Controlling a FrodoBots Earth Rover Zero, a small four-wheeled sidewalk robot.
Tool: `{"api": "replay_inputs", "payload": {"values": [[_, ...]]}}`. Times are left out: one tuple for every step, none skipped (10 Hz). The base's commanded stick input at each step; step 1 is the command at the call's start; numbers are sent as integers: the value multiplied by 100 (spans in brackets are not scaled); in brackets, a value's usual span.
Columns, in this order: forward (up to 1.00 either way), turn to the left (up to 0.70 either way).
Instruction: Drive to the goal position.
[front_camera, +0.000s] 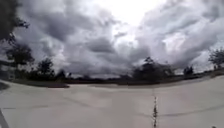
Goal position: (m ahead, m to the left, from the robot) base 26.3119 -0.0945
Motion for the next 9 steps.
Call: {"api": "replay_inputs", "payload": {"values": [[85,0],[85,0],[85,0],[85,0],[85,0],[85,0],[85,0],[85,0],[85,0]]}}
